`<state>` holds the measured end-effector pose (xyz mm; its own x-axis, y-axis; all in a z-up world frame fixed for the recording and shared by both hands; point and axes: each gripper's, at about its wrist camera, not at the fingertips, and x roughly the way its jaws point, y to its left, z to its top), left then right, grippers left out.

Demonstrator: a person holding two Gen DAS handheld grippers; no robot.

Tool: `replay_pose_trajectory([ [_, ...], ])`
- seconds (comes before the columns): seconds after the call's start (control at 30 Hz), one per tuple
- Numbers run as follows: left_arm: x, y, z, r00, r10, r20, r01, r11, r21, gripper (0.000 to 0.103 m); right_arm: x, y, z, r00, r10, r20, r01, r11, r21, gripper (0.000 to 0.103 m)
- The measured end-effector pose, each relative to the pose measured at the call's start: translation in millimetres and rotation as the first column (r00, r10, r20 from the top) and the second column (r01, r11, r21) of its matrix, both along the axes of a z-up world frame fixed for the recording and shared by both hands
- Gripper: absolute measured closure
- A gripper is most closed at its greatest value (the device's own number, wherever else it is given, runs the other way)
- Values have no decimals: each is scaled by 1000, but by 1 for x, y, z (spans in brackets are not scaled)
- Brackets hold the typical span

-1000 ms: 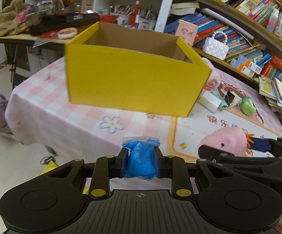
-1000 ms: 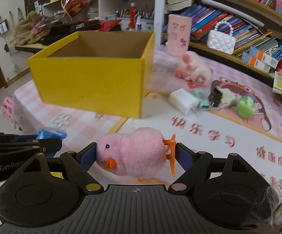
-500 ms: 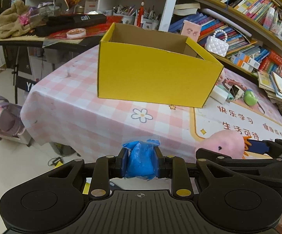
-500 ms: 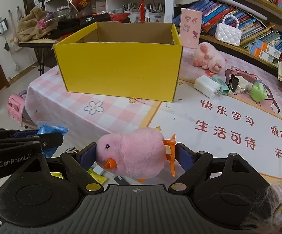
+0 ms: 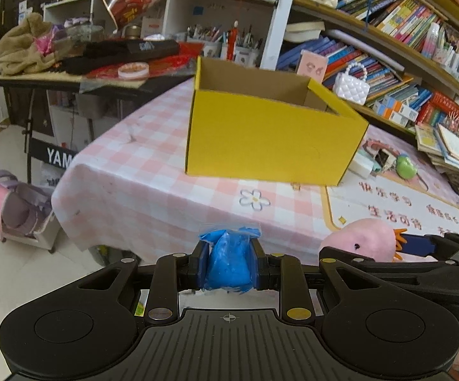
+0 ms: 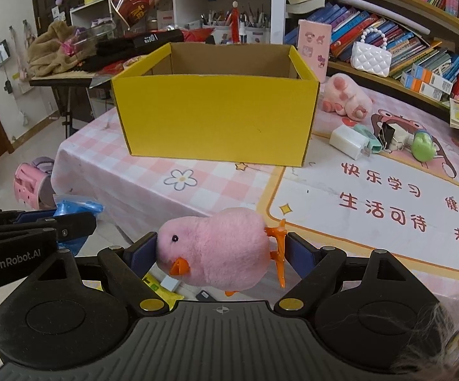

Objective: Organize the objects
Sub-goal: 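Carry the blue plush and pink chick with both tools over the yellow box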

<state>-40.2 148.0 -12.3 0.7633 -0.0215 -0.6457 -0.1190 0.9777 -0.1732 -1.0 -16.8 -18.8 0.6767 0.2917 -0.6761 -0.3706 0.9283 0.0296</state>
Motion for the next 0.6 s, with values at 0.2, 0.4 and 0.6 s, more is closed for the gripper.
replay_pose_trajectory([
  [0.2,10,6,25,994,-2,110,1,1000,14,79,9,3,23,996,-15,87,14,1000,8,20],
  [0.4,42,14,58,974,20,227,-25,1000,16,79,44,-4,59,977,-65,201,54,997,58,20],
  [0.6,82,14,72,963,26,270,-37,999,35,79,95,-5,83,965,-98,242,73,991,110,20],
])
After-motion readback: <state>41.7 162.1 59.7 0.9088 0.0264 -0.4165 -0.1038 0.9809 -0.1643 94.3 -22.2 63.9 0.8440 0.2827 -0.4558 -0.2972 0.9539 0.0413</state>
